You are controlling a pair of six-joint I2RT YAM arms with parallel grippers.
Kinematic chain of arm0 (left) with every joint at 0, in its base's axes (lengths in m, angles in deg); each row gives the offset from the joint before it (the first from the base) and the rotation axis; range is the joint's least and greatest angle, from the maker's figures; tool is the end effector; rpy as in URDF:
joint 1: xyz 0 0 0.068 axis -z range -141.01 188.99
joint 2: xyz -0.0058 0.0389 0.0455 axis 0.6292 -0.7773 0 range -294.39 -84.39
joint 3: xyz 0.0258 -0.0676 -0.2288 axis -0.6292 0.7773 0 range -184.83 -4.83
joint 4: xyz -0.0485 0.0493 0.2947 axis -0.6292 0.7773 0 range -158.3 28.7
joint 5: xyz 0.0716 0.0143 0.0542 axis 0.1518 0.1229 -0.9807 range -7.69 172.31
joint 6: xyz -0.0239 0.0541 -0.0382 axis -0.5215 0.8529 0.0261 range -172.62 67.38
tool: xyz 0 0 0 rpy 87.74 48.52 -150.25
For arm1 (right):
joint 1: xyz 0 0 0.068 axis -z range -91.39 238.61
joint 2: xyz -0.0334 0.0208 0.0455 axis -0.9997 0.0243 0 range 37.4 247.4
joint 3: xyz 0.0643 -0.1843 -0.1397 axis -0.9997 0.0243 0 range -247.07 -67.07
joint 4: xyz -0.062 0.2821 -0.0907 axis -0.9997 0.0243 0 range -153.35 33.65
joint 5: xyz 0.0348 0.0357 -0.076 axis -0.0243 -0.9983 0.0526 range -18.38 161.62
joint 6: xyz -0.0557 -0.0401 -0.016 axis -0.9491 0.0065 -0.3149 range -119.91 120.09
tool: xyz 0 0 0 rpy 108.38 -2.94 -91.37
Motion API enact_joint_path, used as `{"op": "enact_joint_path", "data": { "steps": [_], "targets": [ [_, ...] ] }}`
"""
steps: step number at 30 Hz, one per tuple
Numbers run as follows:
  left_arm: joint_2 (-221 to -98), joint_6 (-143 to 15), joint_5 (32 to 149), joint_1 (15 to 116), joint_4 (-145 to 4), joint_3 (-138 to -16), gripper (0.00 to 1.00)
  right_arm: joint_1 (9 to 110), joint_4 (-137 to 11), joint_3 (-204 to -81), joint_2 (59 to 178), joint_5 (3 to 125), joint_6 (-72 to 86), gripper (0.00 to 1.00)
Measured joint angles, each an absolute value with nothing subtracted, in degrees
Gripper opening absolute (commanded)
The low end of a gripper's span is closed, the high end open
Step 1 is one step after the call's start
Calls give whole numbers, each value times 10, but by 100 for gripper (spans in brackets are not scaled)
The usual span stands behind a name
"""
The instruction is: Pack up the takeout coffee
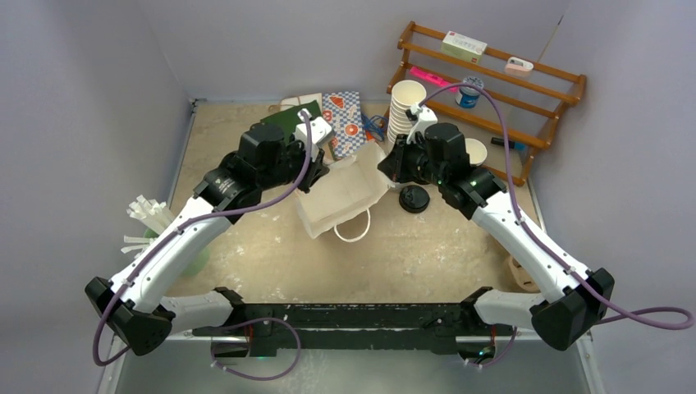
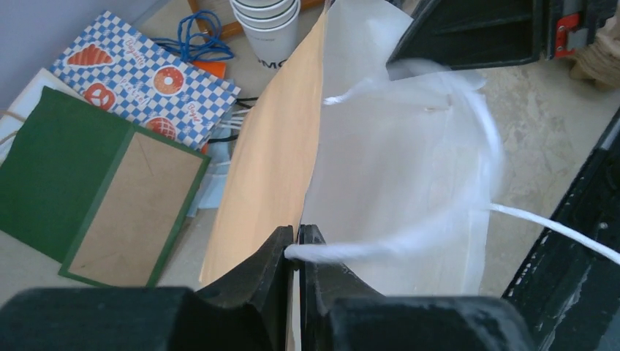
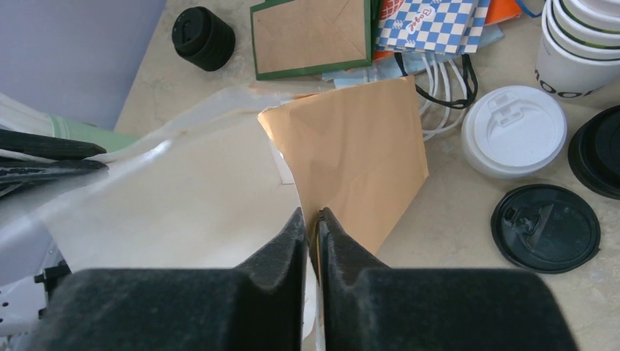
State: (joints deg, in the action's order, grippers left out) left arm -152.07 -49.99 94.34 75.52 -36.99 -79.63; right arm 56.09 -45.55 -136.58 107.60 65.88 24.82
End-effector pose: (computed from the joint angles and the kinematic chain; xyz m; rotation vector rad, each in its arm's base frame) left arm 0.2584 -0.2064 0.3681 0.8096 1.8635 -0.5867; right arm 0.2970 0.1962 0.3447 -0.2041 1.9569 0.7649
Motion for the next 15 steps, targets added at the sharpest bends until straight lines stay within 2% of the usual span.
{"op": "enact_joint_path", "data": {
  "steps": [2,5,7,11,15],
  "targets": [
    [-1523,-498,934,755,-371,-797,0,561,-455,-1367,1076,659,250,34],
    [-1528,-500,914,755,-362,-805,0,561,-447,-1387,1086,660,255,65],
    [-1534,-502,899,755,-349,-821,0,561,-441,-1407,1095,661,257,79],
    [-1547,-521,861,755,-307,-870,0,561,-433,-1441,1103,663,257,94],
    [-1553,-547,846,750,-282,-900,0,561,-430,-1467,1103,666,256,98]
  ]
}}
